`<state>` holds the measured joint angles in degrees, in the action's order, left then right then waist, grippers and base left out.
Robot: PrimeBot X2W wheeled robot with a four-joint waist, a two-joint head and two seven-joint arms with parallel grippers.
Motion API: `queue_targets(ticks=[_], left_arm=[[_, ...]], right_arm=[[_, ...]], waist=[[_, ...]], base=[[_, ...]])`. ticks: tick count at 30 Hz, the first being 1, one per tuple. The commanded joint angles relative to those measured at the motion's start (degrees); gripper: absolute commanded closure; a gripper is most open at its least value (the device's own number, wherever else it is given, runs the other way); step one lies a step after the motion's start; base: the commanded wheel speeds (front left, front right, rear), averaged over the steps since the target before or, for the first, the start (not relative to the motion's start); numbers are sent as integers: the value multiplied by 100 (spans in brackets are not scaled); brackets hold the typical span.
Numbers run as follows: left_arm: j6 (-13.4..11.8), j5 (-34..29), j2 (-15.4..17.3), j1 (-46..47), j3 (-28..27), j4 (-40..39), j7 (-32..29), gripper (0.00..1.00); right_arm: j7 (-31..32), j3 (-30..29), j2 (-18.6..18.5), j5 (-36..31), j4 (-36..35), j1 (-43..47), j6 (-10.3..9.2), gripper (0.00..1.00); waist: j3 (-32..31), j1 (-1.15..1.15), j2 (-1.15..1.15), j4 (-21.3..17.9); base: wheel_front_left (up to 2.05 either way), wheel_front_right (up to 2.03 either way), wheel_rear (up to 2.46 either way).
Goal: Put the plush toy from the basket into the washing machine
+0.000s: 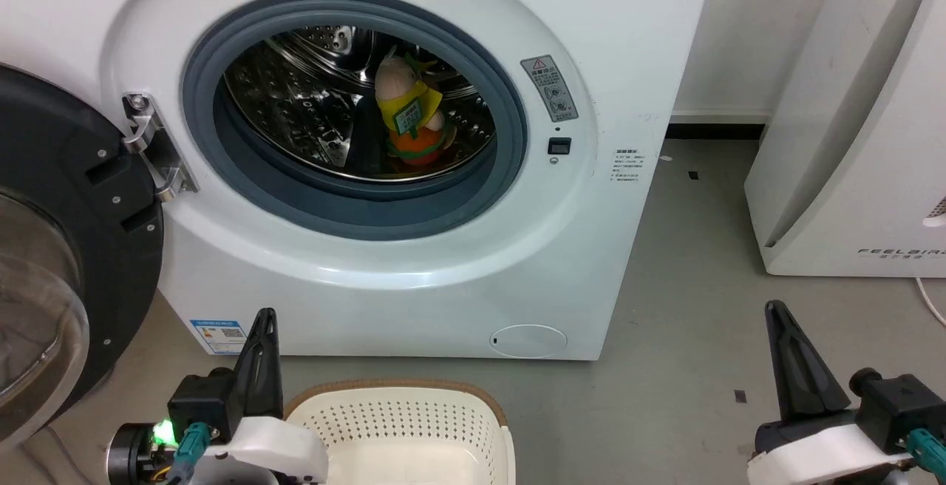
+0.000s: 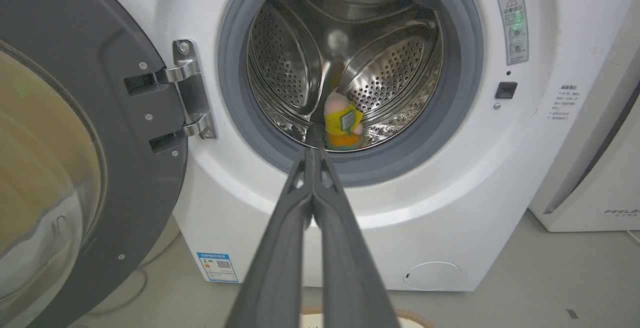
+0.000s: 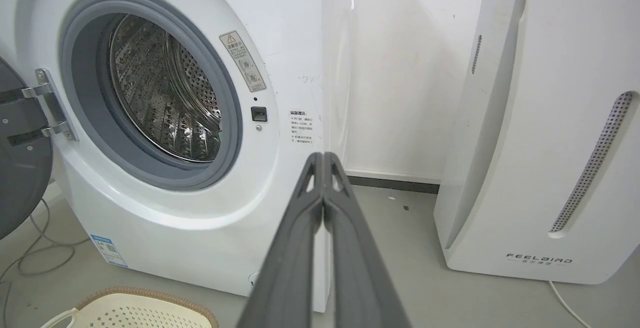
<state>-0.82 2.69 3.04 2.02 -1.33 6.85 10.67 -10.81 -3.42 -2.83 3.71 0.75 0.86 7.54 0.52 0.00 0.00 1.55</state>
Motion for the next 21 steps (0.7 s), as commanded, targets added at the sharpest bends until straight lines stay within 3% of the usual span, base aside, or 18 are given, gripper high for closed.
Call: queue_targets(ticks=[1,21], left_arm=[[23,-41,-4,-59,0,-55,-34,100],[35,-90,-6,-90,29,-191,-257,100]], right_arm=[[41,16,-1,-52,-21,-24,-2,100],[265,86,-2,-121,-32,-37,-2,100]], waist=[[-1,0,0,-3],[-12,0,0,-36]], base=[[0,0,0],[0,0,0]])
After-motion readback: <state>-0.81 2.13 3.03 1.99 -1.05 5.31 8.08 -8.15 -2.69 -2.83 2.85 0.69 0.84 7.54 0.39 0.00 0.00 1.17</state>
